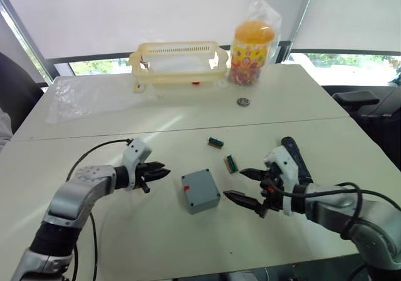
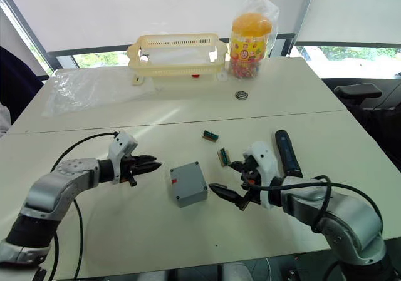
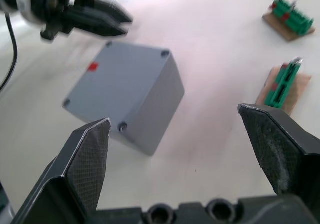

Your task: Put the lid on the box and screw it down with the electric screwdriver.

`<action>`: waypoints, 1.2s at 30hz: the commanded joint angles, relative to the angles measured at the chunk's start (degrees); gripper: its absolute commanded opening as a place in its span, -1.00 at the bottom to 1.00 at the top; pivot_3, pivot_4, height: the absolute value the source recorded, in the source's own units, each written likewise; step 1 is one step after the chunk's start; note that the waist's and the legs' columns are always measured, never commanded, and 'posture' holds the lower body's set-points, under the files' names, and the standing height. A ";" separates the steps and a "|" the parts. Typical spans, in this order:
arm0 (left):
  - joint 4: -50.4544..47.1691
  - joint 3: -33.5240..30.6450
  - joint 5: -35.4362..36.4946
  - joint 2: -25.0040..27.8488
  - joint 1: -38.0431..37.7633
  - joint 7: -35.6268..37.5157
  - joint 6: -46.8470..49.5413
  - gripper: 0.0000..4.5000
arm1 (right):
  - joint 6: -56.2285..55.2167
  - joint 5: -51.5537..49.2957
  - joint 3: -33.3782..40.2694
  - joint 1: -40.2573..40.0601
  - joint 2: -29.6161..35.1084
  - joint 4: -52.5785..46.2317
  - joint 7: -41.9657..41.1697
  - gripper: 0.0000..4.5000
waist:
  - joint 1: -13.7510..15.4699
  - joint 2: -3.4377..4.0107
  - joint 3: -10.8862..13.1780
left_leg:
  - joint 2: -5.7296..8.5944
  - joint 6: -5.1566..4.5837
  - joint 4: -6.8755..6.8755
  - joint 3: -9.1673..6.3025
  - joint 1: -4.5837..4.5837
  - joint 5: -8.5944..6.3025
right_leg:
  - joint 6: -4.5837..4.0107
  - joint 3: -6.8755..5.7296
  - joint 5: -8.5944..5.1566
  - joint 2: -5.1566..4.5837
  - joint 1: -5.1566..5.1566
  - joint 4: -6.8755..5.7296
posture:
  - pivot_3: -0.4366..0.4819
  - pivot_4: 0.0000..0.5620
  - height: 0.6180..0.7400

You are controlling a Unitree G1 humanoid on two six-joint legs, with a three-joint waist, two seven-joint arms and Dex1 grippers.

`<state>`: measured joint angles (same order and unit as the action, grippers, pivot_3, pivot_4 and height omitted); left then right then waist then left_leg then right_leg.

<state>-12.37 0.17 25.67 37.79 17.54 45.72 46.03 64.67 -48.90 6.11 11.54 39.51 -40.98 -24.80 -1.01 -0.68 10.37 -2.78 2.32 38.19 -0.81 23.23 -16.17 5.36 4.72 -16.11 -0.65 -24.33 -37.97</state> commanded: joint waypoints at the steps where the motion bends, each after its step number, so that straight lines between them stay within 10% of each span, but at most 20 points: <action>1: -8.62 -3.77 4.37 1.21 -3.84 -0.84 4.42 -0.33 | -1.87 -0.33 1.23 1.20 1.04 1.83 -2.15 0.98 | 0.00 0.00 0.00 | 0.00 0.00 0.00 0.00 0.00 0.00 | 0.00 0.00 0.00 0.00 0.00 0.00 | -0.05 -0.47 1.00; 13: -18.88 -2.37 10.96 -0.77 -9.70 -4.94 11.01 -0.33 | -10.07 14.80 -9.76 0.73 1.46 9.85 -3.31 0.98 | 0.03 -0.01 -0.01 | 0.00 0.00 0.01 0.01 -0.03 0.00 | 0.00 0.01 0.00 0.01 0.01 -0.02 | -0.05 -0.47 1.00; 36: -9.41 7.22 2.96 -3.44 -3.96 -3.85 2.24 -0.33 | -8.61 19.14 -15.14 -3.48 -4.94 5.07 -1.10 0.98 | 0.16 -0.02 -0.03 | 0.01 0.00 0.02 0.02 -0.05 0.00 | -0.01 0.01 0.00 0.00 0.01 -0.04 | -0.05 -0.47 1.00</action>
<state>-20.80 6.96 28.48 34.70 12.80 41.07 49.53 56.14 -29.51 -9.45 8.14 35.25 -33.53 -25.99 -0.86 -0.70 10.34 -2.76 2.33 38.21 -0.79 23.18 -16.17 5.35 4.73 -16.11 -0.64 -24.31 -38.01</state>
